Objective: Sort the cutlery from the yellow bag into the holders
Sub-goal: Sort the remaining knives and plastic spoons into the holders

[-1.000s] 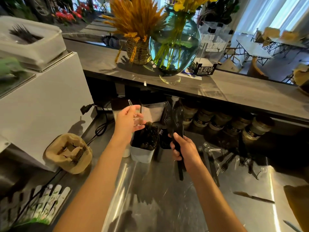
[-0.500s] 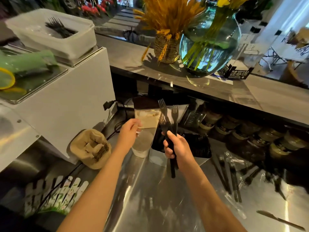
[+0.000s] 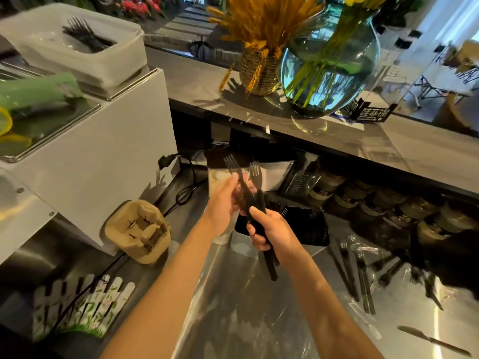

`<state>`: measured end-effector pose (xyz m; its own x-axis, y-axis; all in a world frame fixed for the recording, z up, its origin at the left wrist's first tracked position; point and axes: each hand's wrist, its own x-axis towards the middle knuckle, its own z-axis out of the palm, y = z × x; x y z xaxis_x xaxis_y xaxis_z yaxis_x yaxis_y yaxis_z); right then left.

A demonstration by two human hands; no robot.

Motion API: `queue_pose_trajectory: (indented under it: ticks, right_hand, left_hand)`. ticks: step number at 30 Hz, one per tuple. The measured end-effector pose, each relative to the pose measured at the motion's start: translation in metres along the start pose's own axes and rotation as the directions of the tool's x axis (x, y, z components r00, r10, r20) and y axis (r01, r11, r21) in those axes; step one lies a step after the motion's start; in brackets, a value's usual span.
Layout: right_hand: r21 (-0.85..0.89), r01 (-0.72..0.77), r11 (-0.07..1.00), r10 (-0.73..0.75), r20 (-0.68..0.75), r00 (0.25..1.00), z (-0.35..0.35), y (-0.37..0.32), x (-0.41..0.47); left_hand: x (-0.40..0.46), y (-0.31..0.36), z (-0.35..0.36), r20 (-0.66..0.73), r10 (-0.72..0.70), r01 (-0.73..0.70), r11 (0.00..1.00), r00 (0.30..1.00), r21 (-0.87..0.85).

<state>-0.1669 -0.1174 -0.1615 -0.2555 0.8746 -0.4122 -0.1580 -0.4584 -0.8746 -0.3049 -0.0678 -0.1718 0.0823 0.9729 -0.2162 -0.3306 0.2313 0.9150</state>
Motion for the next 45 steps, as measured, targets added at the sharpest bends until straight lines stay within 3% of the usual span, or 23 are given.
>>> queue_pose_trajectory:
  ticks: [3, 5, 8, 16, 20, 25, 29, 33, 36, 39, 45]
  right_hand:
    - [0.021, -0.019, 1.000, 0.018, 0.024, 1.000, 0.000, 0.000, -0.004]
    - [-0.009, 0.003, 1.000, -0.003, 0.010, 1.000, -0.002, -0.002, -0.006]
    - [-0.066, 0.067, 0.996, -0.071, -0.053, 0.996, -0.002, -0.004, -0.013]
    - [0.057, 0.103, 0.993, -0.086, -0.243, 0.966, -0.017, -0.008, -0.032]
    - [0.197, 0.135, 0.971, -0.065, -0.330, 0.942, -0.012, -0.006, -0.034]
    - [0.477, 0.091, 0.874, 0.115, -0.386, 0.915, -0.009, -0.006, -0.032]
    - [0.455, 0.121, 0.882, 0.109, -0.448, 0.888, -0.021, -0.007, -0.042]
    - [0.412, 0.131, 0.902, 0.113, -0.517, 0.849, -0.012, -0.011, -0.044]
    - [0.350, 0.137, 0.927, 0.120, -0.620, 0.776, -0.004, -0.009, -0.036]
    - [0.312, 0.221, 0.924, 0.077, -0.718, 0.692, -0.001, -0.008, -0.028]
    - [0.292, 0.330, 0.898, -0.011, -0.734, 0.679, 0.007, -0.006, -0.023]
  left_hand:
    - [-0.007, 0.008, 0.017, -0.072, 0.057, -0.057, 0.998, 0.996, -0.002]
    - [-0.009, 0.010, 0.025, -0.097, 0.040, -0.049, 0.994, 0.994, -0.095]
    - [-0.013, 0.013, 0.030, -0.113, 0.051, -0.077, 0.968, 0.992, -0.240]
    - [-0.012, 0.035, 0.017, -0.271, 0.048, -0.166, 0.887, 0.961, -0.431]
    - [-0.015, 0.040, 0.029, -0.372, 0.115, -0.243, 0.917, 0.921, -0.317]
    - [-0.022, 0.033, 0.046, -0.468, 0.095, -0.244, 0.931, 0.879, -0.270]
    - [-0.020, 0.042, 0.027, -0.592, 0.163, -0.394, 0.875, 0.789, -0.283]
    - [-0.022, 0.046, 0.030, -0.614, 0.258, -0.470, 0.857, 0.746, -0.212]
    - [-0.025, 0.040, 0.043, -0.583, 0.262, -0.455, 0.865, 0.769, -0.212]
    - [-0.028, 0.035, 0.053, -0.550, 0.133, -0.379, 0.852, 0.825, -0.362]
    - [-0.039, 0.022, 0.077, -0.395, -0.098, -0.173, 0.785, 0.913, -0.595]
